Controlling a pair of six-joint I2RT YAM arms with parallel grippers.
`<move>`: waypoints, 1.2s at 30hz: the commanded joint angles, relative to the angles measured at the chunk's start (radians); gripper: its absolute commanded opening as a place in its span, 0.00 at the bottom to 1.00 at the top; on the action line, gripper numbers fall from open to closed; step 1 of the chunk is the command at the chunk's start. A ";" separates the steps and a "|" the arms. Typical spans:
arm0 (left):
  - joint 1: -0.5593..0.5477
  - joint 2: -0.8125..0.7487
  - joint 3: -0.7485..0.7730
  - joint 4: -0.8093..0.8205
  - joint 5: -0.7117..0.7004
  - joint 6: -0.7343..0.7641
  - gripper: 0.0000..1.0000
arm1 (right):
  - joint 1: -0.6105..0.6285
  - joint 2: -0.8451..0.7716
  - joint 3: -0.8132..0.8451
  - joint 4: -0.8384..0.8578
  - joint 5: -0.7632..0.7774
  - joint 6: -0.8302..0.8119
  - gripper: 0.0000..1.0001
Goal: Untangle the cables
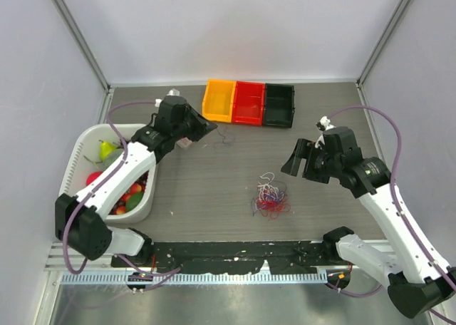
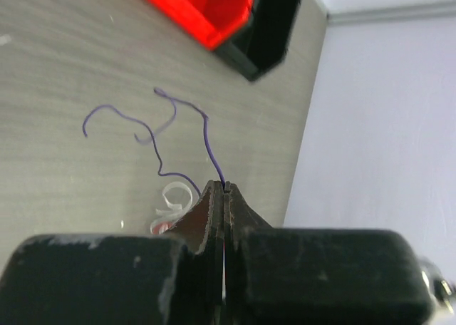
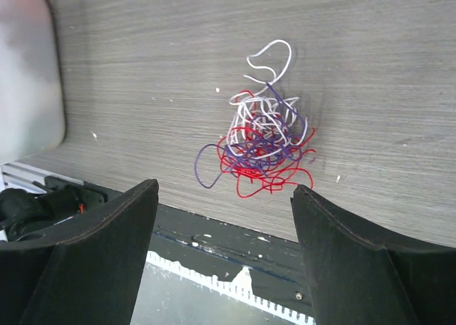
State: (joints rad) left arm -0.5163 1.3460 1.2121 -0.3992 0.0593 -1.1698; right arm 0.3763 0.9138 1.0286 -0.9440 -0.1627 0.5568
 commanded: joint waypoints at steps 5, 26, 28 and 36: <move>0.105 0.315 0.142 0.333 -0.064 0.062 0.00 | -0.001 -0.052 0.108 -0.081 0.011 0.022 0.80; 0.213 0.881 0.780 0.208 0.079 -0.036 0.00 | -0.002 0.007 0.177 -0.144 0.140 0.006 0.81; 0.216 0.913 0.820 0.198 0.079 -0.010 0.00 | -0.002 -0.001 0.151 -0.124 0.152 0.015 0.81; 0.228 1.050 1.018 0.077 0.082 0.062 0.00 | -0.002 0.016 0.151 -0.134 0.150 0.008 0.81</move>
State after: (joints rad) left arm -0.3000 2.3631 2.1353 -0.2699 0.1318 -1.1622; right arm 0.3763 0.9298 1.1687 -1.0977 -0.0292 0.5591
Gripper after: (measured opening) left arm 0.009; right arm 0.814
